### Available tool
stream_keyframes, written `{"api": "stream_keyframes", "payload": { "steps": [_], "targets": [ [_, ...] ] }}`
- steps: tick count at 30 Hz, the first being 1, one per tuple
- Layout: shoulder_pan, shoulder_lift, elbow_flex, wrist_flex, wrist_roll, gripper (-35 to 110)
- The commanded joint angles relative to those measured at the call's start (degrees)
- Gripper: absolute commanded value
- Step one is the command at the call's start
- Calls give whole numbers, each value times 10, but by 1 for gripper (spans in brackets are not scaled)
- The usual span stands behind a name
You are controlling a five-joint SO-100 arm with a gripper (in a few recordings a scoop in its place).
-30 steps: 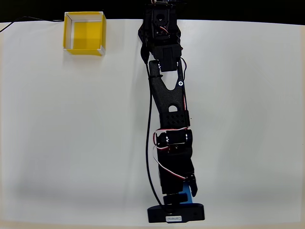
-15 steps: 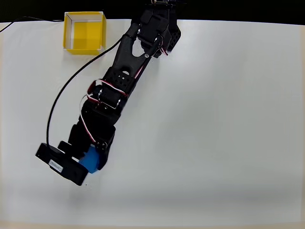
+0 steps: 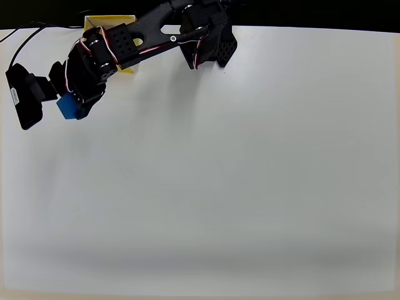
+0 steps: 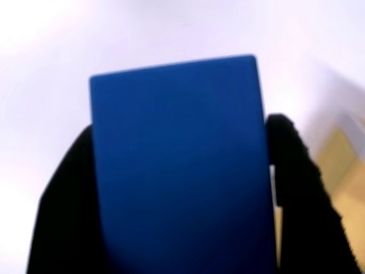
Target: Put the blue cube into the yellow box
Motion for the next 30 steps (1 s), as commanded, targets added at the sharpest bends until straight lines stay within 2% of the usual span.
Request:
{"api": "stream_keyframes", "payload": {
  "steps": [1,6,13,30],
  "targets": [
    [95,88,22,11,-31,15],
    [169,84,47,16,-49,15],
    [210,76,56,55,-43,16],
    [253,84,220,-23,-22,16]
  ]
}}
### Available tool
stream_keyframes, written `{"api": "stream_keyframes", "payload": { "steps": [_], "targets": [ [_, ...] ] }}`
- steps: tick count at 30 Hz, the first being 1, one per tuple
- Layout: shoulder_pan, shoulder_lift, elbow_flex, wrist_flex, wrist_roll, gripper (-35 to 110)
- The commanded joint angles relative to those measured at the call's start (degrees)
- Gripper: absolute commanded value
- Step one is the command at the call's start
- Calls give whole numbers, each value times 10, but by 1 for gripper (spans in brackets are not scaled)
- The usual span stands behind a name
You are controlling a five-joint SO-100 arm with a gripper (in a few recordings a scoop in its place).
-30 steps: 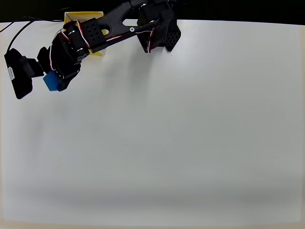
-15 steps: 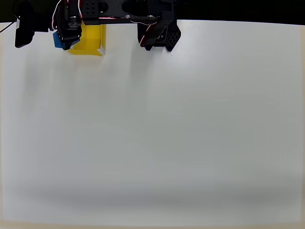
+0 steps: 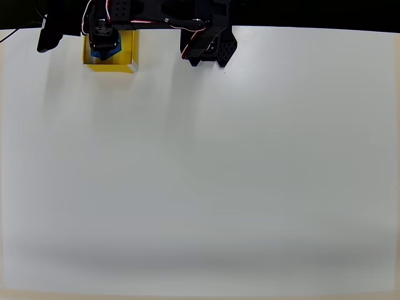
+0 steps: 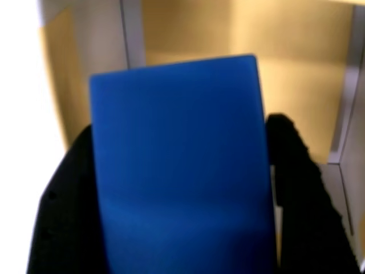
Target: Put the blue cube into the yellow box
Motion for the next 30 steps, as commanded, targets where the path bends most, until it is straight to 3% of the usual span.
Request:
{"api": "stream_keyframes", "payload": {
  "steps": [1,11,18,23,30],
  "targets": [
    [23,62,12,-20,3,16],
    [32,76,93,-66,4,17],
    [54,92,124,-81,-3,40],
    [53,103,88,-10,-27,43],
    [53,140,-68,243,-66,39]
  ]
}}
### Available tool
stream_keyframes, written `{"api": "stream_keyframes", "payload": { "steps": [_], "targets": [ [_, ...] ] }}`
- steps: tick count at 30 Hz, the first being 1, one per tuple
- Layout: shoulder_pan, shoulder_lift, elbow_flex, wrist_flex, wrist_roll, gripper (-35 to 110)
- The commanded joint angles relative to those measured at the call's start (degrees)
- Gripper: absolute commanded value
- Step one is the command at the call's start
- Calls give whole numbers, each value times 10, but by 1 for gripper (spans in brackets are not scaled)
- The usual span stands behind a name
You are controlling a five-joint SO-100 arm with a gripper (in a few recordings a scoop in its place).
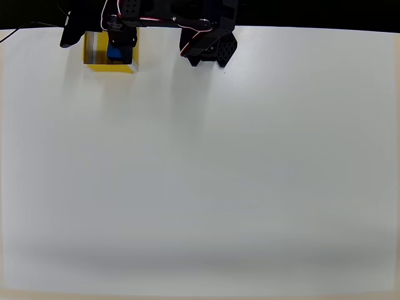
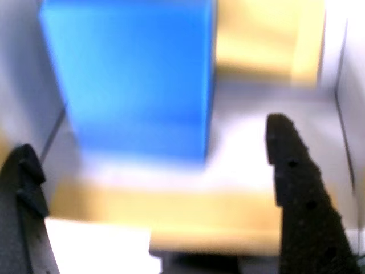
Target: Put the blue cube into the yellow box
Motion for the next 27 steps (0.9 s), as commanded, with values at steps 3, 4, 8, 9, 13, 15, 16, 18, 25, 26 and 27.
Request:
{"api": "stream_keyframes", "payload": {
  "steps": [3,4,8,9,13,15,16,18,25,26,27],
  "targets": [
    [4,94,-170,205,-48,30],
    [4,103,-183,231,-62,28],
    [-7,147,-199,272,-97,19],
    [-17,160,-194,272,-100,16],
    [-84,219,-166,269,-103,3],
    [-141,245,-149,263,-81,2],
    [-174,256,-142,262,-69,1],
    [-258,273,-131,247,-33,0],
    [-611,316,-84,189,108,0],
    [-658,320,-74,189,120,0],
    [-702,323,-62,185,133,0]
  ]
}}
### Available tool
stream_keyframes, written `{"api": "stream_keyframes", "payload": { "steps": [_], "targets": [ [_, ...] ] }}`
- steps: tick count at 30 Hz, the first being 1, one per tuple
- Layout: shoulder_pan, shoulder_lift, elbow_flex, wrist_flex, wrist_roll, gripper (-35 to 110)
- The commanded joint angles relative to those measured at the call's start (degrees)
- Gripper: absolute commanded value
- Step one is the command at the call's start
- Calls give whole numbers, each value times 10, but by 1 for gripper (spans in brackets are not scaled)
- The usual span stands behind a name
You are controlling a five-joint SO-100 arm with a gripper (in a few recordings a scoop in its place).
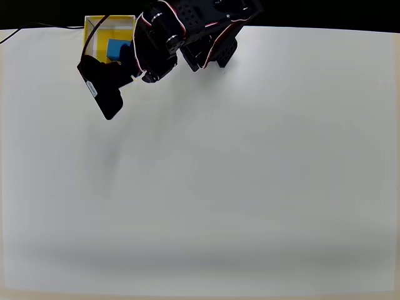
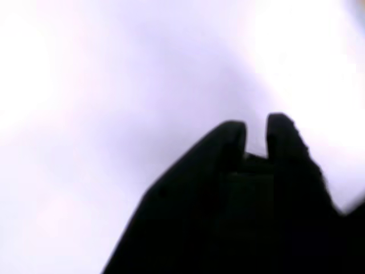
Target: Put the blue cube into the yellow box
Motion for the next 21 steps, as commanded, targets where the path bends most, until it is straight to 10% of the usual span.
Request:
{"api": "stream_keyframes", "payload": {
  "steps": [1,21],
  "targets": [
    [-204,42,29,-25,47,0],
    [-395,411,555,-157,-6,0]
  ]
}}
